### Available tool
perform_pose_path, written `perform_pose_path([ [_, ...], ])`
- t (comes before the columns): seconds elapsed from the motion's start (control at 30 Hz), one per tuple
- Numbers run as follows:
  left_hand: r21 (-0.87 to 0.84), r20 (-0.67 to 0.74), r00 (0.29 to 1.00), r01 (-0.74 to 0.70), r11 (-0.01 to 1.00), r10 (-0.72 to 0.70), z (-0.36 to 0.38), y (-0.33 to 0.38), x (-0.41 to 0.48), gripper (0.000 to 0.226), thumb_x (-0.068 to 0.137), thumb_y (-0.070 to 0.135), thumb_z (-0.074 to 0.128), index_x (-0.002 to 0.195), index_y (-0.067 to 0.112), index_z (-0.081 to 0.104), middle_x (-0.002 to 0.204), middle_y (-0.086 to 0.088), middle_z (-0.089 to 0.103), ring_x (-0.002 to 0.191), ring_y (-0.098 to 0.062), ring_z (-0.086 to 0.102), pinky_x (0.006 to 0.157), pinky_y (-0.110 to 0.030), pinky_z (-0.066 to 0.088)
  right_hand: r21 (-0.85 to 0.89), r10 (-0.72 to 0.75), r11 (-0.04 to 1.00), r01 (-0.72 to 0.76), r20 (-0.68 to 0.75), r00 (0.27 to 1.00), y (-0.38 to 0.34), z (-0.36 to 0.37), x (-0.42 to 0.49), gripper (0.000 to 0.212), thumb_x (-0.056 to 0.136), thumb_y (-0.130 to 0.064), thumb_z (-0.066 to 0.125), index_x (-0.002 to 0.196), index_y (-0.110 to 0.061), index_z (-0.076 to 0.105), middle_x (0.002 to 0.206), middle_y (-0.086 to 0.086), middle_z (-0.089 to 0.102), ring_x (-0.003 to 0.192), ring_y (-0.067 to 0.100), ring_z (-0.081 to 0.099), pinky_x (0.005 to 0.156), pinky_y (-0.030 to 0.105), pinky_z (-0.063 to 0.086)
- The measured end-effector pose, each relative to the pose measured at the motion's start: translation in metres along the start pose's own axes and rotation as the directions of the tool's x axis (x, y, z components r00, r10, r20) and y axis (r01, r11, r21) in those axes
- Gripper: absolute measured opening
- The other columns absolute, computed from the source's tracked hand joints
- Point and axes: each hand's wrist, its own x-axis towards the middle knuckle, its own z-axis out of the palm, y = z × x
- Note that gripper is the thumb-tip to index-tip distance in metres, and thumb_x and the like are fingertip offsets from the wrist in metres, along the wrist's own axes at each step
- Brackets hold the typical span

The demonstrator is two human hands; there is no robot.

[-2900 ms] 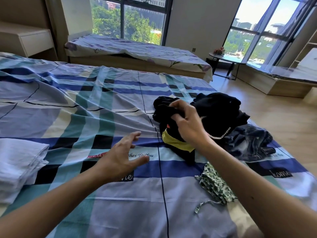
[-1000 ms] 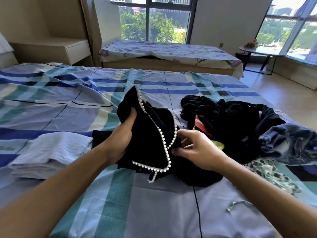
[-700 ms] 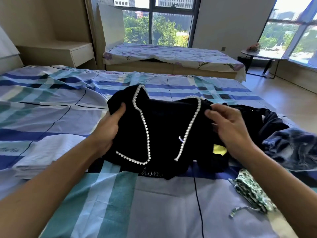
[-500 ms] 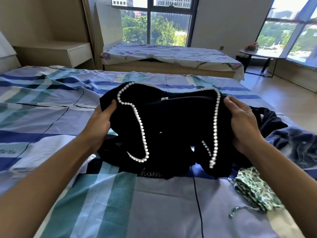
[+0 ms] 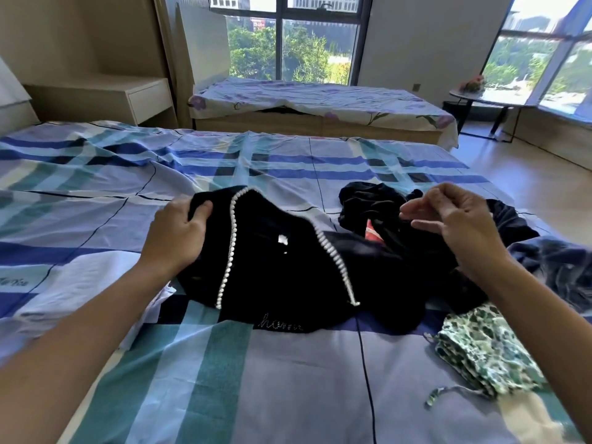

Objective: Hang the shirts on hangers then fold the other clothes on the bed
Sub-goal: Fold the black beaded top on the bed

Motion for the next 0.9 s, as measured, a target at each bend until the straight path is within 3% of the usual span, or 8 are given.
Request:
perform_pose_path([
  [0.1,0.055,0.131,0.971,-0.211,0.976,0.202,0.003,-0.001,0.0,0.03,0.101,0.018,0.053,0.129,0.019,0.064,0.131,-0.005,0.06,0.125,-0.024,0.054,0.107,-0.033,0.037,-0.219,0.069,0.976,0.011,0.353,0.933,0.029,0.006,-0.007,0.013,0.095,-0.011,0.067,0.108,-0.01,0.067,0.104,0.006,0.075,0.098,0.015,0.07,0.084,0.028,0.054],
  [0.2,0.049,0.157,0.947,-0.29,0.956,0.28,0.009,-0.009,0.001,0.017,0.097,0.015,0.059,0.112,0.016,0.068,0.112,-0.002,0.068,0.108,-0.02,0.062,0.094,-0.027,0.042,-0.472,0.139,0.845,0.252,0.648,0.749,0.063,0.027,-0.021,0.059,0.079,-0.027,0.085,0.131,-0.032,0.058,0.127,-0.016,0.061,0.118,-0.002,0.056,0.094,0.01,0.042],
  [0.3,0.014,0.144,0.953,-0.272,0.962,0.267,0.005,-0.009,0.001,0.007,0.094,0.028,0.065,0.095,0.02,0.064,0.088,0.005,0.069,0.085,-0.012,0.063,0.078,-0.027,0.044,-0.58,0.092,0.623,0.524,0.72,0.688,0.086,0.053,-0.028,0.088,0.067,-0.051,0.079,0.145,-0.035,0.041,0.135,-0.02,0.046,0.123,0.0,0.044,0.105,0.024,0.037],
  [0.4,-0.011,0.139,0.945,-0.297,0.955,0.296,0.0,-0.011,0.002,0.019,0.097,0.025,0.063,0.079,0.022,0.056,0.07,0.017,0.061,0.07,-0.003,0.057,0.069,-0.019,0.041,-0.627,-0.063,0.421,0.655,0.701,0.711,0.095,0.07,-0.029,0.066,0.068,-0.048,0.071,0.128,-0.033,0.049,0.12,-0.013,0.053,0.116,0.013,0.052,0.097,0.037,0.043],
  [0.5,-0.032,0.152,0.943,-0.293,0.956,0.294,-0.004,-0.014,0.004,0.025,0.102,0.026,0.055,0.077,0.024,0.054,0.069,0.021,0.06,0.066,0.0,0.055,0.065,-0.021,0.04,-0.559,-0.202,0.529,0.639,0.647,0.735,0.092,0.069,-0.023,0.026,0.071,-0.023,0.068,0.094,-0.025,0.057,0.092,-0.012,0.059,0.094,0.019,0.062,0.077,0.036,0.046],
  [0.6,-0.07,0.133,0.945,-0.292,0.954,0.299,-0.01,-0.015,0.004,0.025,0.105,0.029,0.047,0.081,0.031,0.052,0.07,0.017,0.059,0.065,-0.003,0.053,0.064,-0.024,0.04,-0.387,-0.293,0.777,0.496,0.477,0.829,0.079,0.061,-0.011,0.01,0.085,-0.02,0.069,0.085,-0.026,0.061,0.077,-0.018,0.061,0.077,-0.002,0.06,0.074,0.029,0.046],
  [0.77,-0.221,0.018,0.974,-0.217,0.951,0.226,-0.016,-0.006,0.01,0.026,0.107,0.039,0.038,0.092,0.024,0.054,0.08,0.007,0.059,0.076,-0.009,0.054,0.073,-0.033,0.041,-0.051,-0.214,0.975,0.217,0.06,0.975,0.034,0.043,0.012,0.026,0.098,-0.031,0.064,0.082,-0.011,0.066,0.076,-0.01,0.065,0.072,0.002,0.055,0.067,0.03,0.042],
  [0.9,-0.274,0.004,0.973,-0.219,0.936,0.229,-0.033,0.035,0.033,0.035,0.108,0.034,0.036,0.099,0.004,0.052,0.088,-0.007,0.055,0.078,-0.012,0.049,0.078,-0.034,0.039,0.075,-0.113,0.991,0.112,0.004,0.994,-0.007,0.031,0.033,0.042,0.094,-0.055,0.061,0.107,-0.017,0.072,0.101,0.001,0.077,0.097,0.018,0.071,0.089,0.042,0.052],
])
